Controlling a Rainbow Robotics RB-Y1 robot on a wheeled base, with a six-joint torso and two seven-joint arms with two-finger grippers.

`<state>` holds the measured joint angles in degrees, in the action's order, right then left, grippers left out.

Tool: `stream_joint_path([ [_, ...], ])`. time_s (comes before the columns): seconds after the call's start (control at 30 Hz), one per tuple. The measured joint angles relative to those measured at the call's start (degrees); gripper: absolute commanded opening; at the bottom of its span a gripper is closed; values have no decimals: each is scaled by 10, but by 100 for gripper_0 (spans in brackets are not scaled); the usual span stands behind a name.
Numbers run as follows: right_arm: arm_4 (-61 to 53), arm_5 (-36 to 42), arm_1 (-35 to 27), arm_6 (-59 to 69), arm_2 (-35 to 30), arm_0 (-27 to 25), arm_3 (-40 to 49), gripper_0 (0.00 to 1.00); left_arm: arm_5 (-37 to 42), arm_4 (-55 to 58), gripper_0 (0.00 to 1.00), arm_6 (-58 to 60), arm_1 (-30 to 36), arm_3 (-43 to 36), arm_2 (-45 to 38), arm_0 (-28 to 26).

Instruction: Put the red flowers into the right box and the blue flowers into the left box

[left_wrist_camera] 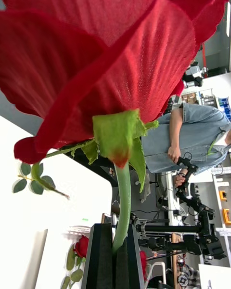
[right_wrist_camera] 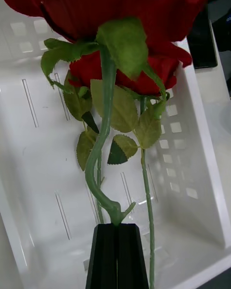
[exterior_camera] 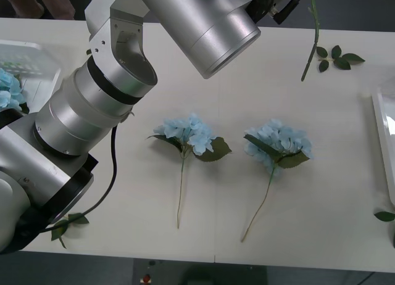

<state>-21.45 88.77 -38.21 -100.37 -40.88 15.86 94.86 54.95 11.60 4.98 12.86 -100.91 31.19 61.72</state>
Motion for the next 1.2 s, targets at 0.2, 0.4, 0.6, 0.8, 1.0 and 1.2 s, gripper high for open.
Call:
stream_joint_path([
  [0.2,-33,-79,0,-7,8,0,-84,0,0,0,0,0,0,0,0,0],
  [0.4,-68,-145,0,-9,8,0,-162,0,0,0,0,0,0,0,0,0],
  [0.6,-73,-168,0,-35,20,0,-188,3,0,0,0,0,0,0,0,0],
  [0.8,-84,-168,0,-36,26,0,-188,100,0,0,0,0,0,0,0,0],
  [1.0,-113,-167,0,-43,26,0,-183,100,0,0,0,0,0,0,0,0],
  [1.2,-132,-91,0,-45,26,0,-104,100,0,0,0,0,0,0,0,0],
])
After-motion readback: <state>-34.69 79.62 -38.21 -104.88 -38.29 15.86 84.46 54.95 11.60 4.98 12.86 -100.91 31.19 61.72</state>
